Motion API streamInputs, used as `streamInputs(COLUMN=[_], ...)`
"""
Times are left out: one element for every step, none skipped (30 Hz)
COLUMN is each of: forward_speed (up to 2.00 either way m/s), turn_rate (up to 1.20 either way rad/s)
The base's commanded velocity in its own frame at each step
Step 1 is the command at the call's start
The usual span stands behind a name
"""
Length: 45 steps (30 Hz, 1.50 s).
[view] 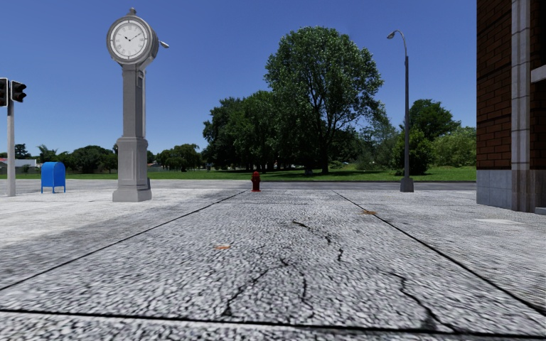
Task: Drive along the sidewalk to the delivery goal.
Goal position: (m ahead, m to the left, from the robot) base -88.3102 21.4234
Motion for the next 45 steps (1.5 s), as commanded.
streamInputs(forward_speed=[0.0, 0.0, 0.0, 0.0, 0.0, 0.0, 0.0, 0.0, 0.0, 0.0, 0.0, 0.0, 0.0, 0.0, 0.0, 0.0, 0.0, 0.0, 0.0, 0.0, 0.0, 0.0, 0.0, 0.0, 0.0, 0.0, 0.0, 0.0, 0.0, 0.0, 0.2, 0.99, 1.35, 1.35, 2.0, 2.0, 2.0, 2.0, 2.0, 2.0, 2.0, 2.0, 2.0, 2.0, 2.0], turn_rate=[0.0, 0.0, 0.0, 0.0, 0.0, 0.0, 0.0, 0.0, 0.0, 0.0, 0.0, 0.0, 0.0, 0.0, 0.0, 0.0, 0.0, 0.0, 0.0, 0.0, 0.0, 0.0, 0.0, 0.0, 0.0, 0.0, 0.0, 0.0, 0.0, 0.0, 0.02, 0.16, 0.28, 0.28, 0.32, 0.34, 0.36, 0.37, 0.37, 0.41, 0.45, 0.47, 0.47, 0.47, 0.48])
